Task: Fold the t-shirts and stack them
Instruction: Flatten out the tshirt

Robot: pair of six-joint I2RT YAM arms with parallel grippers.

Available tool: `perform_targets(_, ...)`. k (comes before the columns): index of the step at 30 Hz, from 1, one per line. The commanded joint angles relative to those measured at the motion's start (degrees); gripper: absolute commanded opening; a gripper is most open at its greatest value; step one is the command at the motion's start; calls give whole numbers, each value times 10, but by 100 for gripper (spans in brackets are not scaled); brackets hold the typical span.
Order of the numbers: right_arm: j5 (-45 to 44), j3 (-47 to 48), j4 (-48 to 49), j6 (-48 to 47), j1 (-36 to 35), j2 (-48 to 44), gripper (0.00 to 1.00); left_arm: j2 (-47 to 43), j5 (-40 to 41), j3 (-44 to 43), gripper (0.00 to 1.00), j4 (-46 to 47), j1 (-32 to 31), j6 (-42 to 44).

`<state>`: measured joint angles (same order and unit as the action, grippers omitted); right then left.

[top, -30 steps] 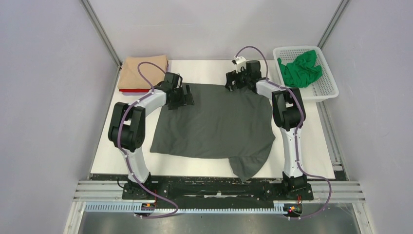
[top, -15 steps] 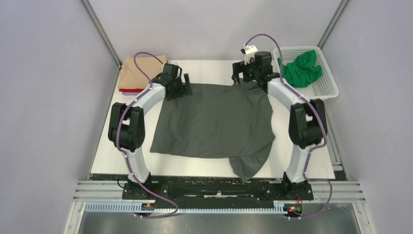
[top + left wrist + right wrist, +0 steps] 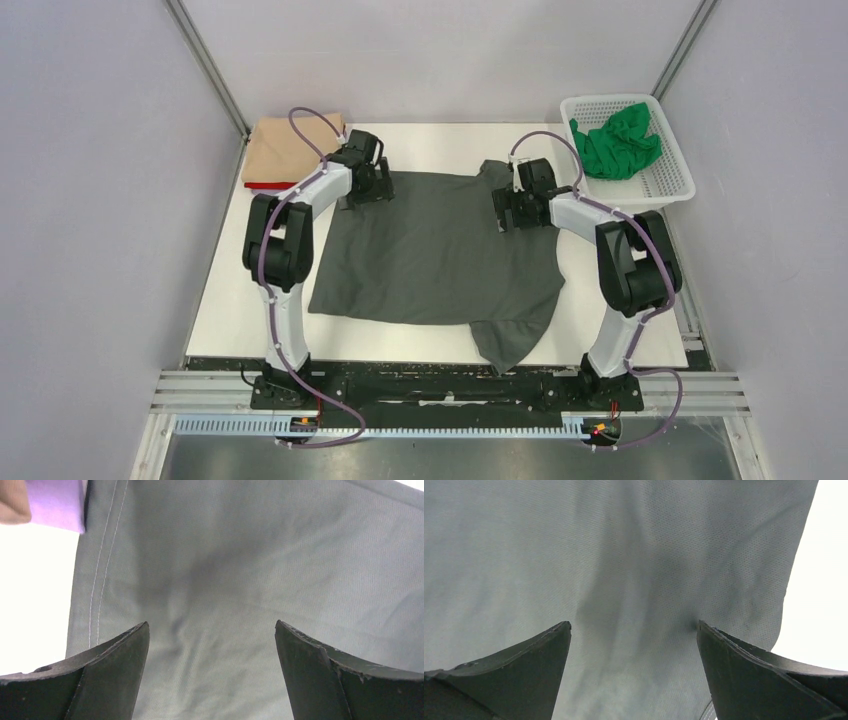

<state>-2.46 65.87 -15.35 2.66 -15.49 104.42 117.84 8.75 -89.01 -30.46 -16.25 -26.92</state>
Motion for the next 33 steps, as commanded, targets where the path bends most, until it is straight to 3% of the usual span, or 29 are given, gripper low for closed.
perform_targets(1,-41,56,-16,29,10,50,98,44,26,-69,100,-27,-3,11)
perform_targets(15,-22,267,-68,19,64,213,98,243,-6,-331,100,-136,11,2)
perform_targets(20,7,387,-81,14,86,280,98,270,-25,-389,100,-135,11,-5)
perform_targets(24,46,430,-74,3,87,274,98,267,-49,-444,100,-137,11,-11)
perform_targets(29,73,351,-37,-6,86,163,98,165,-43,-397,100,-130,-2,-9)
perform_targets(33,101,224,17,-21,83,34,98,16,-9,-230,100,-96,-22,-6)
